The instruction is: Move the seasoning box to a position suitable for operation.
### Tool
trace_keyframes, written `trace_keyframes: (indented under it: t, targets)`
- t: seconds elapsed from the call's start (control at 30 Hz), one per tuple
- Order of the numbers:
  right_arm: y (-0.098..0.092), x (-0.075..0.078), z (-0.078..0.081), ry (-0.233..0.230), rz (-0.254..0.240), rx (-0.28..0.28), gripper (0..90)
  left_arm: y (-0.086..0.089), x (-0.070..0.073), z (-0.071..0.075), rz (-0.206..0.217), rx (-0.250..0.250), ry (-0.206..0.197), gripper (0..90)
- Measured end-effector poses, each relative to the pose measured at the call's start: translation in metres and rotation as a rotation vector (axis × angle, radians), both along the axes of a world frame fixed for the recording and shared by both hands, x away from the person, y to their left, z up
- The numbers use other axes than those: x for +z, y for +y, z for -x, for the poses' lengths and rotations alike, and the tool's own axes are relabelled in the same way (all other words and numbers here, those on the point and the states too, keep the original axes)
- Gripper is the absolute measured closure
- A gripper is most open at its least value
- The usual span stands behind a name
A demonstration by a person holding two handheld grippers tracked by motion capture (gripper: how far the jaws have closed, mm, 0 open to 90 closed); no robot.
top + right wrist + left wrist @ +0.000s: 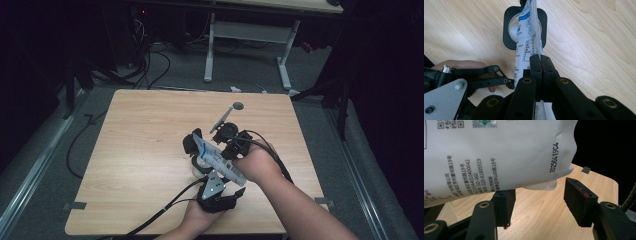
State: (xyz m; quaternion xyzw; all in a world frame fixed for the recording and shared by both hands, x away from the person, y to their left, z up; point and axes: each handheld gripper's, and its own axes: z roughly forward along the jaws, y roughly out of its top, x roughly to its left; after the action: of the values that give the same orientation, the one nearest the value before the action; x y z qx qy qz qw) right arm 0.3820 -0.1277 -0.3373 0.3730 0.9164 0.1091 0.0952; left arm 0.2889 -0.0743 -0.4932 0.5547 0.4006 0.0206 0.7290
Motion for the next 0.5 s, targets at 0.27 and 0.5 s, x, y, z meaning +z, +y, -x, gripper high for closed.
trace_keyframes:
  t: [0.27, 0.5]
  targets:
    - [0.0039, 0.0006, -0.0022, -0.001, 0.012, 0.006, 90.0, 0.0002, 0.0008, -0.0017, 0.003, 0.001, 0.001, 43.1]
    - [0.0041, 0.0013, -0.0021, -0.006, 0.015, 0.006, 90.0, 0.0003, 0.0014, -0.0014, 0.006, 0.000, 0.000, 43.1]
